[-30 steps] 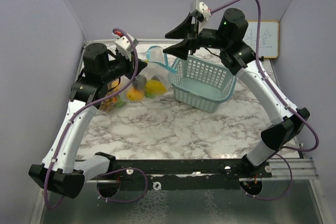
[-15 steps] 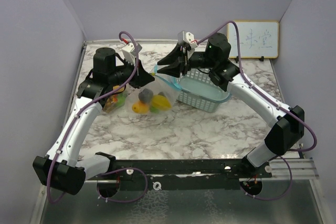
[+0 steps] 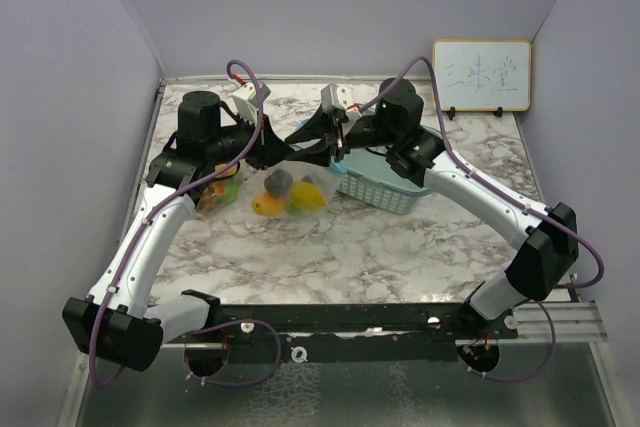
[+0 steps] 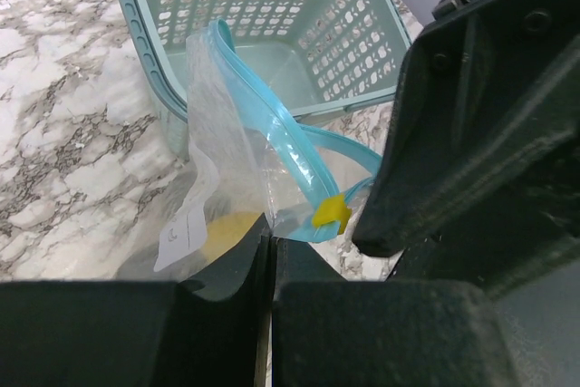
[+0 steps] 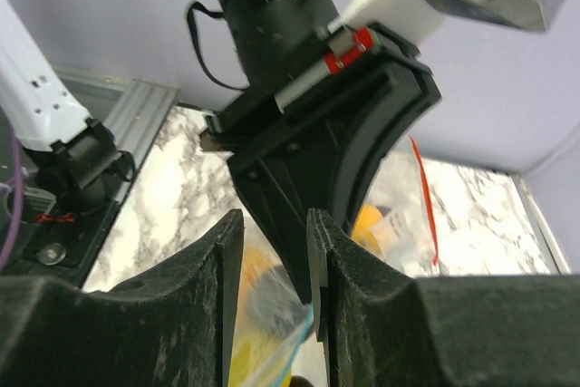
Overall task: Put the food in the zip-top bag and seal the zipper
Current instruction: Zip the zipper food storage bag.
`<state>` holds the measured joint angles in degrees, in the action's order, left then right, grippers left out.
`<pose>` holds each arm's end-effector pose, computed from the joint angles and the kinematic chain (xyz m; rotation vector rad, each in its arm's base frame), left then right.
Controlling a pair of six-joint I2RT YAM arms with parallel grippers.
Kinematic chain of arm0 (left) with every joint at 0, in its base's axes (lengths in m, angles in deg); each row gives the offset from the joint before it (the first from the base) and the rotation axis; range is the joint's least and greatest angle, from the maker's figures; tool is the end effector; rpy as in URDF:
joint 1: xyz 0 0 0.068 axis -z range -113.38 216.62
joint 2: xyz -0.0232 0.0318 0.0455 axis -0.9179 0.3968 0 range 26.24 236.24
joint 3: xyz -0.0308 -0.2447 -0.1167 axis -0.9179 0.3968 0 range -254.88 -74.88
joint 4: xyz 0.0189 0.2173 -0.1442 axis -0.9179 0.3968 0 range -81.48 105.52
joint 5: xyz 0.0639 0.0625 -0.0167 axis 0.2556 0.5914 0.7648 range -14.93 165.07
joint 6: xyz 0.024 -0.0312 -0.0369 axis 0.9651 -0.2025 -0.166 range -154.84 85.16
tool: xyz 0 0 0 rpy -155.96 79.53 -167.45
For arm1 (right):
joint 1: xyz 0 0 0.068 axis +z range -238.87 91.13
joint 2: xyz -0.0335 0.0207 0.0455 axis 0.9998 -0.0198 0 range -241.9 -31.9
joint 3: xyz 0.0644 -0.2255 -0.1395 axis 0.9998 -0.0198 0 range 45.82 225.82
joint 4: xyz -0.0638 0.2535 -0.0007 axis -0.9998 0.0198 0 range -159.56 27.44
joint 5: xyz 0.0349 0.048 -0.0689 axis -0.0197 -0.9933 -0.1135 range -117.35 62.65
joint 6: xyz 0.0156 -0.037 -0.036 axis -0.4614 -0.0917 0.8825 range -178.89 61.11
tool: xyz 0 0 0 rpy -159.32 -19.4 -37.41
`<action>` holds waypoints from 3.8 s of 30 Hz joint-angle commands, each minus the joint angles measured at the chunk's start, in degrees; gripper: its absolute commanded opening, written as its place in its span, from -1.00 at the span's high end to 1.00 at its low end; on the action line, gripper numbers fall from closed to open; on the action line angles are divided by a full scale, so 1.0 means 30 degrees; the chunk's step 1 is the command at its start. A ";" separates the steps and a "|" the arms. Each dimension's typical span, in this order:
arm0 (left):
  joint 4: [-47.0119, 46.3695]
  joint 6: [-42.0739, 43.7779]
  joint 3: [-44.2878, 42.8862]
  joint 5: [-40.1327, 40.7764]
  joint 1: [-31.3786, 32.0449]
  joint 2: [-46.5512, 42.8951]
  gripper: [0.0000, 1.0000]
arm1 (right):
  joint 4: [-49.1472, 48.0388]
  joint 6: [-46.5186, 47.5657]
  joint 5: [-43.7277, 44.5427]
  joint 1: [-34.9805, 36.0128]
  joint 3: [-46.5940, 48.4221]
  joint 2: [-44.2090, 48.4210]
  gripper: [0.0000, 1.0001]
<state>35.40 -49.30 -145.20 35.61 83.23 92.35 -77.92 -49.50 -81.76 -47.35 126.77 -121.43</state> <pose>0.2299 -0.0921 0.3937 0.5040 1.9477 -1.0252 0.2532 0.2627 0.4000 -1.3514 1.0346 1.1659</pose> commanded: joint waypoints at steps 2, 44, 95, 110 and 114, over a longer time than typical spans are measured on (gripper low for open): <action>-0.0105 0.0066 -0.0477 -0.0950 -0.0045 -0.0321 1.00 | 0.0646 0.1408 0.2860 -0.0048 -0.0261 0.0557 0.33; 0.0209 0.0412 -0.0553 -0.1201 -0.0039 -0.0439 1.00 | 0.2451 0.3038 0.3610 -0.0041 -0.0740 0.0559 0.47; -0.1015 0.5899 0.0813 0.3456 -0.0293 -0.3825 1.00 | 0.5923 0.3121 0.3471 -0.0197 0.1289 -0.0643 0.95; -0.2095 0.5566 0.1481 0.3480 -0.0618 -0.4297 1.00 | 0.6170 0.3483 0.4937 -0.0662 0.0850 -0.0446 0.96; -0.1307 0.5757 0.1436 0.6359 -0.0641 -0.4430 1.00 | 0.6134 0.3636 0.5733 -0.1083 0.0587 -0.0199 0.96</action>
<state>32.25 -32.75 -138.84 42.91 83.07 81.94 -63.10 -40.12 -70.97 -47.00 130.04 -122.90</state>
